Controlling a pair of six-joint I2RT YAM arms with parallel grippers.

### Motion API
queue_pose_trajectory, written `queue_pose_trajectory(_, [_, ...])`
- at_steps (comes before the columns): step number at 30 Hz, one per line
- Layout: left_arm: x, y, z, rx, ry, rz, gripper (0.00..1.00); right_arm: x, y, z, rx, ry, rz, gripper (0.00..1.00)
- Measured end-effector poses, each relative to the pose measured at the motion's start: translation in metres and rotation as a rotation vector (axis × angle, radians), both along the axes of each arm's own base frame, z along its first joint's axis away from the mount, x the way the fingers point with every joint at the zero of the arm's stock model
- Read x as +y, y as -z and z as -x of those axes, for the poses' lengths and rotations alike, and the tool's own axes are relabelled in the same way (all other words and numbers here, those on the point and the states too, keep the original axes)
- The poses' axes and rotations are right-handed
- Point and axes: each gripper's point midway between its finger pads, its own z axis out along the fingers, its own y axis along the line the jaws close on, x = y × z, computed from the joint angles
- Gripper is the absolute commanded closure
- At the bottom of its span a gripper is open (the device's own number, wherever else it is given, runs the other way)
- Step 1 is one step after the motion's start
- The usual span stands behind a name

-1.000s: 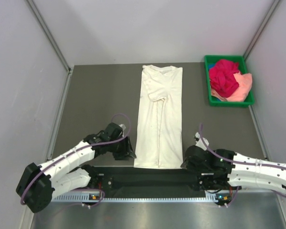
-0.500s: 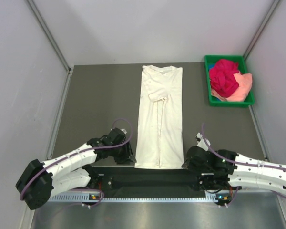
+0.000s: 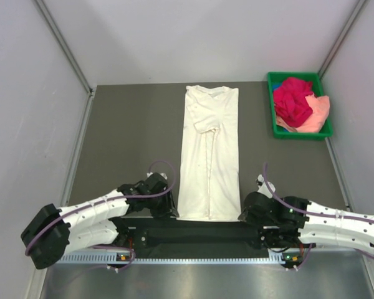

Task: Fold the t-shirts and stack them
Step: Fold the tshirt

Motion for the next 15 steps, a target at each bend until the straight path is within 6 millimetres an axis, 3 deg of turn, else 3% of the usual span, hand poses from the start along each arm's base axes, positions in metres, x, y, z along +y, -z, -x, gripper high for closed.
queue_pose_trajectory(15, [-0.004, 0.014, 0.007, 0.05, -0.01, -0.049, 0.61, 0.001, 0.0, 0.0, -0.001, 0.0, -0.007, 1.0])
